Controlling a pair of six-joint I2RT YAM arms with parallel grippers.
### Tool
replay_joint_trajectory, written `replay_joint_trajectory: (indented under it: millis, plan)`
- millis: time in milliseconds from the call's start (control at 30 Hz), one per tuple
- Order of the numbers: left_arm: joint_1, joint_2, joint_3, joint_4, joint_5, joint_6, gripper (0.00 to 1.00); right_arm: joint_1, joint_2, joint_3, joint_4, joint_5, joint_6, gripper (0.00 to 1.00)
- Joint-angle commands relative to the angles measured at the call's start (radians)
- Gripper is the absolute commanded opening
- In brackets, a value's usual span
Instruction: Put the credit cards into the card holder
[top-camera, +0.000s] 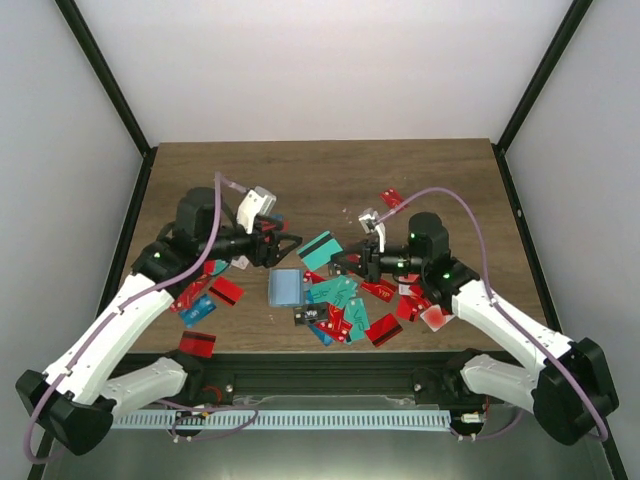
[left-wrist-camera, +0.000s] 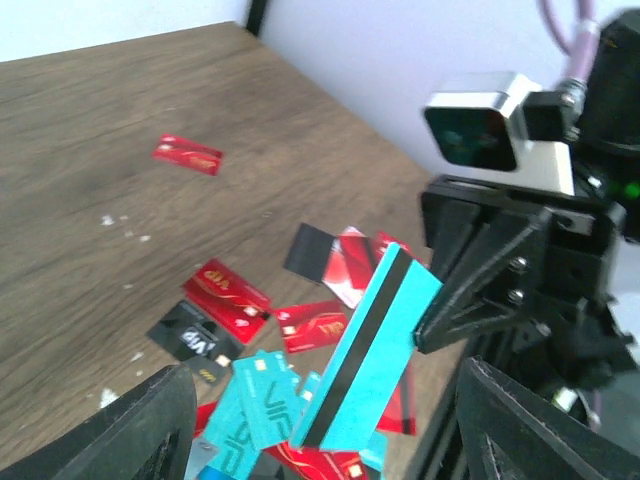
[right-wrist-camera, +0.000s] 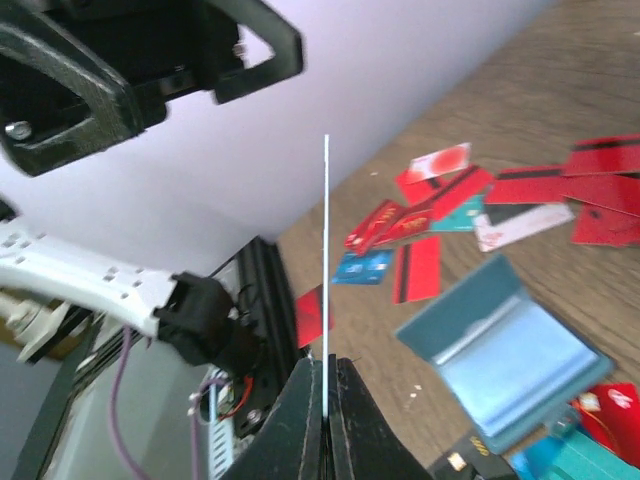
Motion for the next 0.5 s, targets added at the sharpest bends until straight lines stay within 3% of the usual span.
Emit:
replay_joint_trajectory:
  millis: [0, 167, 267, 467]
  plan:
    - [0.0, -0.025, 0.015, -0.079, 0.206, 0.115, 0.74, 0.023, -0.014, -0.002, 0.109, -0.201, -0.066, 0.01]
    - [-0.013, -0.057, -0.036, -0.051, 0.372, 0.136, 0.76, 0.044, -0.038, -0.006, 0.1, -0.256, -0.079, 0.01]
    - [-0.029, -0.064, -0.058, -0.036, 0.39, 0.13, 0.73, 0.056, -0.05, 0.0, 0.089, -0.277, -0.085, 0.01]
    - [-0.071, -0.038, -0.063, -0.036, 0.378, 0.111, 0.55, 0.073, -0.057, 0.014, 0.079, -0.29, -0.095, 0.01]
